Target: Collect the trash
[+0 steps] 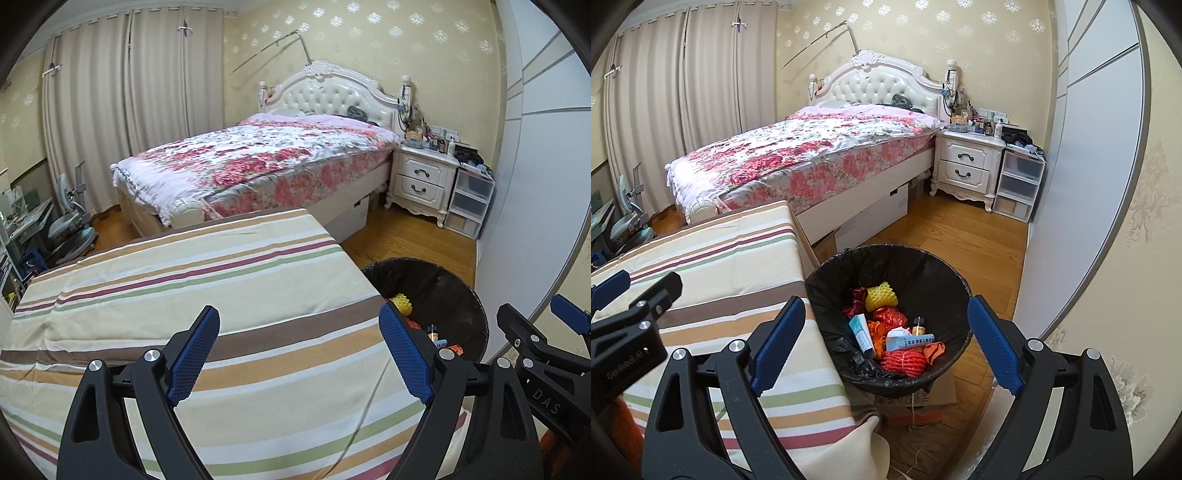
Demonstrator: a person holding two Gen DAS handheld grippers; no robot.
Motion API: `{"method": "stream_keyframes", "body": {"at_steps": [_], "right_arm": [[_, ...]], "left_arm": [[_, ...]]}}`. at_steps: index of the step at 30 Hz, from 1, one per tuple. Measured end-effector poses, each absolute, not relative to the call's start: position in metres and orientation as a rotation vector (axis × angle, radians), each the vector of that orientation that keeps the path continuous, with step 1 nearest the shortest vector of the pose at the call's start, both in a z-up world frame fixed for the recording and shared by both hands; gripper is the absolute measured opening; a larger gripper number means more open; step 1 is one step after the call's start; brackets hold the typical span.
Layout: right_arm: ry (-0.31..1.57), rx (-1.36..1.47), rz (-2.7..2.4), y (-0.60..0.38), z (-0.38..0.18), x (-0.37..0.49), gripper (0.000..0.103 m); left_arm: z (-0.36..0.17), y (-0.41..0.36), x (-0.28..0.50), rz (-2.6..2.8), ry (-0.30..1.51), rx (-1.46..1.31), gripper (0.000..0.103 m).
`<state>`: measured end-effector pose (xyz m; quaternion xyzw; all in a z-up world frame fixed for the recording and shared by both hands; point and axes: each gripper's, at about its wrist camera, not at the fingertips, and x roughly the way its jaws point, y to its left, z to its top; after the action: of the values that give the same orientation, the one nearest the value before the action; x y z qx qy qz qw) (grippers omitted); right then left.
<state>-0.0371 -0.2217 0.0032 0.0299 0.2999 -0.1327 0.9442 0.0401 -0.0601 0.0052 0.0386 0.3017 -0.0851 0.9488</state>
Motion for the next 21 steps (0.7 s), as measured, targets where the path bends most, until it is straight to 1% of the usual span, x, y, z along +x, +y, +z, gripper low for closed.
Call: {"method": "stream_keyframes", "body": {"at_steps": [21], "right_arm": [[0.529,0.017,-0.202,-0.182,0.034,-0.075,0.088]], "left_arm": [[0.025,-0.021,-0.003,-0.144,0.533,0.055,0.085]]}}
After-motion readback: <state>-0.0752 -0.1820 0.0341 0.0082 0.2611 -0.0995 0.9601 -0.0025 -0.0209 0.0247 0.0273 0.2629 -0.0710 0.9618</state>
